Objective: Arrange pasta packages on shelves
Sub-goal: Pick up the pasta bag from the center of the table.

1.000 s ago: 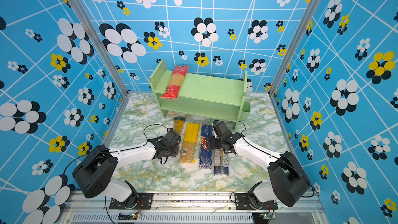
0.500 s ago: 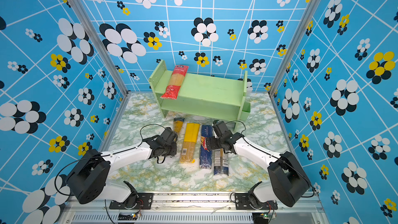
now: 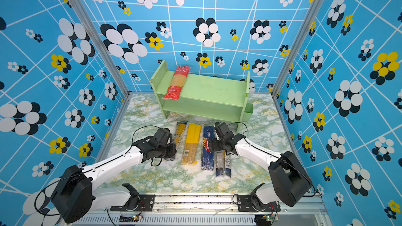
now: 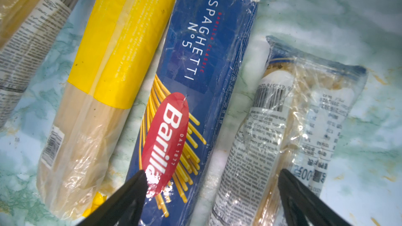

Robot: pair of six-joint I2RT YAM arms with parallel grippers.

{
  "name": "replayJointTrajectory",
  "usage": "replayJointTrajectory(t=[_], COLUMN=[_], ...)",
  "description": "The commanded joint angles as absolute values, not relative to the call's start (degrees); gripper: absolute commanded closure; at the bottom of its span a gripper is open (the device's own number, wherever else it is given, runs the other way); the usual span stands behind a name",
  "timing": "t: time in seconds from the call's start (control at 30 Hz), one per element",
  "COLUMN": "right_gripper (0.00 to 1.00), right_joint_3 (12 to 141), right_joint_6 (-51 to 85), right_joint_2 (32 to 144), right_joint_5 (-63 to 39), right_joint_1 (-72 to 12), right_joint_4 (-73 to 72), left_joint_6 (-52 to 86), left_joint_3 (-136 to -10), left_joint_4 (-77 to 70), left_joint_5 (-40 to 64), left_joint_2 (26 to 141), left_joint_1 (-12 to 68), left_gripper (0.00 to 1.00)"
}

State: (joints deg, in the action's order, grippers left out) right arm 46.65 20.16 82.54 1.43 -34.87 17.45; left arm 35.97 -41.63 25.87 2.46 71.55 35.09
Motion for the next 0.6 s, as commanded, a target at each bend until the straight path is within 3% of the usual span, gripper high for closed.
replayJointTrajectory(t=[0.0,0.57], right_gripper=[0.04,0.05], right_joint_3=[47.92,48.69], right_joint_6=[20.22,19.97], right_joint_2=[83.3,84.32], right_joint_5=[2.35,2.5], right_joint_1=[-35.42,-35.42], right_joint_4=[18.88,19.27], left_joint_6=[34.28,33.01], left_joint_3=[-44.19,-52.19], left_joint_4=[22.75,30.0], left_joint_5=[4.46,17.64], left_joint_2=[67.27,57.85], left_joint_1=[34.38,33.27], left_gripper=[1.0,1.0])
